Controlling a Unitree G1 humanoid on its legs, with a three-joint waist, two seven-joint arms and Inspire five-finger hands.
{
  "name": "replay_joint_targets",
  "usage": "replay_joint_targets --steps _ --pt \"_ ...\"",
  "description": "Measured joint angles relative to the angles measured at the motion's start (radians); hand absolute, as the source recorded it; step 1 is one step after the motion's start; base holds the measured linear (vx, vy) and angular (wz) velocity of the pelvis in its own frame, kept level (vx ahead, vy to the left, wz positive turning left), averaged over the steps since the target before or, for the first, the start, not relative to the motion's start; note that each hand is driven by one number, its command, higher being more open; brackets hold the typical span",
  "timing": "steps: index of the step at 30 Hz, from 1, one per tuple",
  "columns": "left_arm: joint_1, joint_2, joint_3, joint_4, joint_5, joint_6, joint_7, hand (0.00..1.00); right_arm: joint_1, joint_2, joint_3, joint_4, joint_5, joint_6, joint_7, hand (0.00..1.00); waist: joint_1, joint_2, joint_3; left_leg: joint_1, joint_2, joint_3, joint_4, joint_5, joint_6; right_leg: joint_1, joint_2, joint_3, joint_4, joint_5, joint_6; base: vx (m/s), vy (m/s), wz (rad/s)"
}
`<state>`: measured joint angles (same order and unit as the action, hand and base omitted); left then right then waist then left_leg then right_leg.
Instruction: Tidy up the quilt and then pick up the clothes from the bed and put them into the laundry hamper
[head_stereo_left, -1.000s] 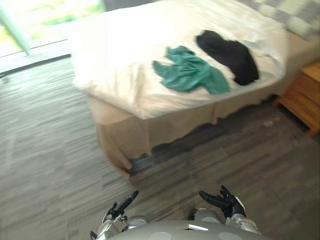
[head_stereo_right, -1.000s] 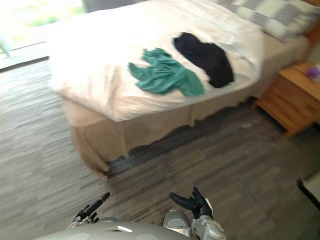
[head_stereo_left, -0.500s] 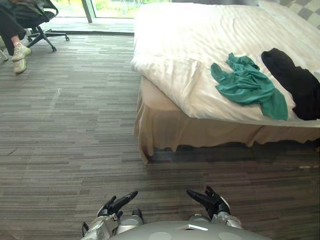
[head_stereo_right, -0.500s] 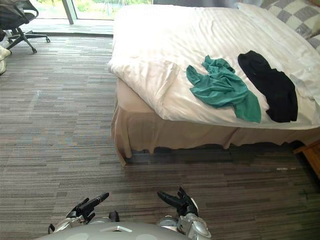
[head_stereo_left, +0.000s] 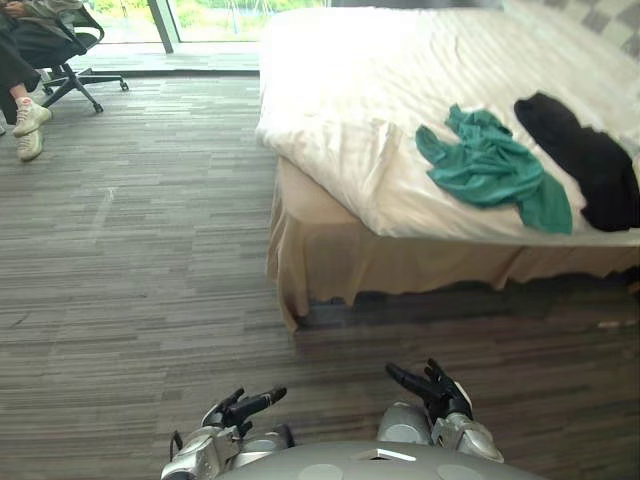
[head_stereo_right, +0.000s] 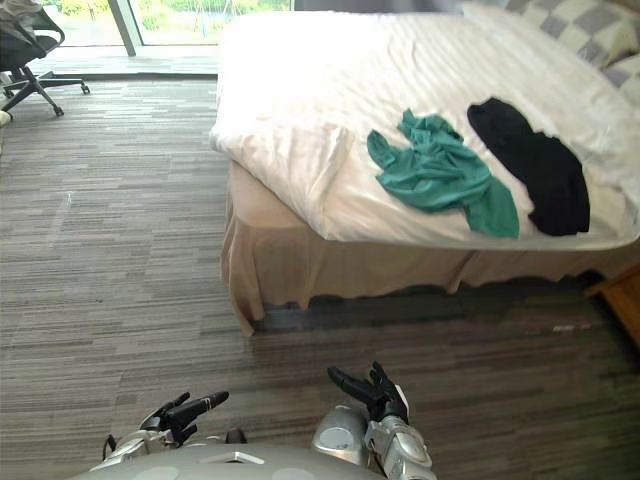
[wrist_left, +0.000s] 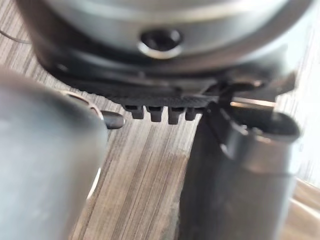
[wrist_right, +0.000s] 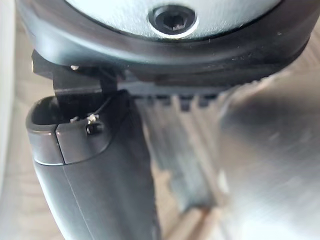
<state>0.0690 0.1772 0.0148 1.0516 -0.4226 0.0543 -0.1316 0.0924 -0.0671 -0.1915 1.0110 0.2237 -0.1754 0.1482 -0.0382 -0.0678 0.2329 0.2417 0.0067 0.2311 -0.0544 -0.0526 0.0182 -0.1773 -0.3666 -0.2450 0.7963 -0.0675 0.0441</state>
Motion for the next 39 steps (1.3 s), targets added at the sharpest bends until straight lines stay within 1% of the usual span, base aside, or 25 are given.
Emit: replay_joint_targets --steps 1,2,3,5,6,8,9,10,12,13,16,17,19,20,21,22,24,25,26,27,29,31,33,36,39 --pt "0.0 -0.001 0.009 0.001 0.0 0.003 0.0 1.0 0.005 0.001 -0.002 -0.001 0.011 0.008 0.005 1.0 -0.002 -0.001 0.005 0.005 0.02 -0.013 0.019 -0.019 -0.003 -0.019 0.055 0.001 -0.027 -0.06 0.004 0.17 0.028 0.43" --pt "-0.002 -0.004 0.01 0.004 0.0 0.017 -0.002 1.0 0.011 0.004 -0.003 -0.001 0.022 0.009 0.004 1.0 -0.01 0.004 0.008 0.012 0.038 -0.027 0.027 -0.032 -0.004 -0.018 0.116 -0.007 -0.131 -0.068 0.002 0.15 0.017 0.48" --pt "-0.002 -0.005 0.011 0.005 0.001 0.019 -0.005 1.0 0.012 0.006 -0.003 -0.001 0.024 0.01 0.003 1.0 -0.015 0.005 0.008 0.013 0.043 -0.034 0.032 -0.038 -0.006 -0.018 0.143 -0.011 -0.196 -0.066 0.004 0.2 -0.02 0.46" --pt "-0.002 -0.008 0.024 0.005 0.006 0.032 -0.008 1.0 0.041 0.006 -0.005 -0.001 0.029 0.015 0.009 1.0 -0.024 0.01 0.012 0.03 0.043 -0.045 0.036 -0.053 -0.032 -0.017 0.209 -0.019 -0.462 -0.027 0.031 0.23 -0.063 0.25" --pt "-0.002 -0.011 0.032 0.005 0.008 0.035 -0.009 1.0 0.048 0.007 -0.008 -0.001 0.032 0.016 0.01 1.0 -0.025 0.013 0.013 0.038 0.042 -0.046 0.038 -0.059 -0.041 -0.015 0.218 -0.019 -0.51 -0.007 0.029 0.34 -0.117 0.1" --pt "0.001 -0.014 0.042 0.005 0.04 0.034 -0.01 1.0 0.054 0.02 -0.035 -0.006 0.038 0.014 0.012 1.0 -0.035 0.016 0.014 0.061 0.041 -0.048 0.043 -0.09 -0.077 -0.001 0.229 -0.018 -0.58 0.05 0.008 0.42 -0.174 0.12" --pt "0.001 -0.021 0.048 0.005 0.064 0.034 -0.01 1.0 0.055 0.022 -0.048 -0.008 0.037 0.015 0.014 1.0 -0.045 0.024 0.018 0.083 0.052 -0.054 0.052 -0.122 -0.095 0.009 0.231 -0.026 -0.562 0.122 -0.045 0.38 -0.193 0.11" --pt "-0.001 -0.042 0.061 0.005 0.08 0.034 -0.011 1.0 0.053 0.011 -0.057 -0.011 0.038 0.015 0.017 1.0 -0.048 0.05 0.019 0.099 0.081 -0.048 0.055 -0.145 -0.105 0.008 0.253 -0.035 -0.522 0.088 -0.052 0.36 -0.195 0.04" --pt "0.004 -0.08 0.077 0.005 0.099 0.024 -0.013 1.0 0.058 -0.014 -0.077 -0.028 0.037 0.024 0.02 1.0 -0.05 0.122 -0.001 0.096 0.136 -0.021 0.099 -0.173 -0.134 -0.01 0.304 -0.054 -0.466 -0.005 -0.065 0.42 -0.216 -0.06" --pt "0.003 -0.082 0.08 0.004 0.107 0.015 -0.013 1.0 0.057 -0.014 -0.081 -0.025 0.037 0.031 0.017 1.0 -0.049 0.123 0.0 0.081 0.142 -0.003 0.137 -0.167 -0.137 -0.005 0.307 -0.053 -0.466 -0.015 -0.07 0.4 -0.223 -0.05" --pt "-0.001 -0.09 0.085 -0.004 0.119 -0.016 -0.017 1.0 0.057 -0.026 -0.081 0.0 0.037 0.054 0.019 1.0 -0.048 0.127 0.0 -0.047 0.198 0.034 0.469 -0.136 -0.171 0.091 0.333 -0.045 -0.56 -0.029 -0.082 0.34 -0.178 -0.03" --pt "0.001 -0.098 0.112 -0.005 0.119 -0.04 -0.02 1.0 0.058 -0.04 -0.07 0.015 0.037 0.056 0.024 1.0 -0.045 0.129 0.005 -0.112 0.232 0.031 0.657 -0.147 -0.179 0.148 0.356 -0.024 -0.606 -0.03 -0.091 0.37 -0.112 -0.19" --pt "0.002 -0.112 0.142 -0.023 0.12 -0.061 -0.022 1.0 0.059 -0.051 -0.071 0.036 0.035 0.058 0.029 1.0 -0.038 0.141 0.005 -0.166 0.243 0.043 0.793 -0.204 -0.174 0.231 0.37 0.008 -0.648 -0.037 -0.106 0.36 -0.028 -0.54" --pt "0.008 -0.114 0.142 -0.026 0.12 -0.073 -0.025 1.0 0.058 -0.053 -0.071 0.043 0.029 0.058 0.032 1.0 -0.034 0.142 0.005 -0.188 0.24 0.075 0.784 -0.219 -0.151 0.266 0.367 0.031 -0.66 -0.034 -0.101 0.32 0.026 -0.75" --pt "0.009 -0.114 0.142 -0.029 0.12 -0.078 -0.029 1.0 0.057 -0.053 -0.073 0.043 0.026 0.057 0.033 1.0 -0.029 0.142 0.005 -0.199 0.236 0.09 0.754 -0.223 -0.142 0.279 0.365 0.049 -0.663 -0.034 -0.102 0.3 0.083 -0.97" --pt "0.008 -0.113 0.143 -0.041 0.119 -0.081 -0.038 1.0 0.057 -0.05 -0.076 0.04 0.021 0.054 0.037 1.0 -0.017 0.138 0.006 -0.222 0.224 0.107 0.671 -0.228 -0.13 0.303 0.357 0.091 -0.679 -0.032 -0.098 0.31 0.135 -1.05" --pt "-0.002 -0.111 0.146 -0.043 0.119 -0.093 -0.048 1.0 0.06 -0.037 -0.097 0.034 0.015 0.054 0.039 1.0 -0.019 0.122 0.009 -0.251 0.196 0.109 0.499 -0.202 -0.119 0.323 0.325 0.133 -0.684 -0.04 -0.065 0.31 0.172 -0.86" --pt "-0.006 -0.114 0.147 -0.042 0.117 -0.09 -0.048 1.0 0.071 -0.035 -0.111 0.032 0.006 0.054 0.04 1.0 -0.022 0.125 0.007 -0.259 0.186 0.11 0.356 -0.074 -0.097 0.333 0.317 0.152 -0.684 -0.054 -0.029 0.31 0.263 -0.46" --pt "-0.007 -0.126 0.149 -0.039 0.114 -0.087 -0.046 1.0 0.09 -0.043 -0.117 0.031 -0.002 0.058 0.042 1.0 -0.026 0.139 -0.004 -0.267 0.19 0.097 0.3 0.039 -0.097 0.337 0.327 0.167 -0.685 -0.07 -0.004 0.29 0.277 -0.28" --pt "-0.011 -0.121 0.148 -0.04 0.11 -0.082 -0.046 1.0 0.092 -0.036 -0.119 0.031 -0.012 0.059 0.039 1.0 -0.03 0.134 -0.015 -0.258 0.175 0.098 0.282 0.041 -0.094 0.339 0.311 0.169 -0.686 -0.069 -0.002 0.25 0.264 -0.01" --pt "-0.029 -0.115 0.147 -0.046 0.066 -0.068 -0.043 1.0 0.099 0.0 -0.124 0.028 -0.014 0.059 0.04 1.0 -0.032 0.076 -0.027 -0.226 0.117 0.111 0.174 0.063 -0.079 0.334 0.264 0.162 -0.709 -0.074 0.019 0.13 0.163 0.1" --pt "-0.029 -0.108 0.137 -0.044 0.0 -0.061 -0.033 1.0 0.097 0.013 -0.126 0.027 -0.015 0.057 0.042 1.0 -0.033 0.057 -0.025 -0.195 0.083 0.114 0.099 0.092 -0.072 0.337 0.244 0.159 -0.72 -0.071 0.03 0.08 0.126 0.08" --pt "-0.024 -0.103 0.119 -0.043 -0.109 -0.062 -0.001 1.0 0.097 0.014 -0.131 0.026 -0.021 0.053 0.042 1.0 -0.034 0.056 -0.027 -0.159 0.059 0.111 0.033 0.122 -0.068 0.348 0.232 0.151 -0.725 -0.072 0.035 0.03 0.061 0.09" --pt "-0.016 -0.124 0.135 -0.043 -0.315 -0.12 0.067 1.0 0.097 0.003 -0.133 0.021 -0.04 0.051 0.042 1.0 -0.048 0.076 -0.025 -0.119 0.041 0.086 -0.03 0.149 -0.067 0.37 0.228 0.132 -0.725 -0.078 0.046 -0.03 0.002 0.16" --pt "-0.034 -0.129 0.266 -0.07 -0.585 -0.245 0.181 1.0 0.097 -0.006 -0.129 0.021 -0.057 0.052 0.039 1.0 -0.046 0.085 -0.031 -0.119 0.043 0.059 -0.034 0.157 -0.069 0.373 0.23 0.108 -0.711 -0.088 0.043 -0.07 -0.031 0.21"
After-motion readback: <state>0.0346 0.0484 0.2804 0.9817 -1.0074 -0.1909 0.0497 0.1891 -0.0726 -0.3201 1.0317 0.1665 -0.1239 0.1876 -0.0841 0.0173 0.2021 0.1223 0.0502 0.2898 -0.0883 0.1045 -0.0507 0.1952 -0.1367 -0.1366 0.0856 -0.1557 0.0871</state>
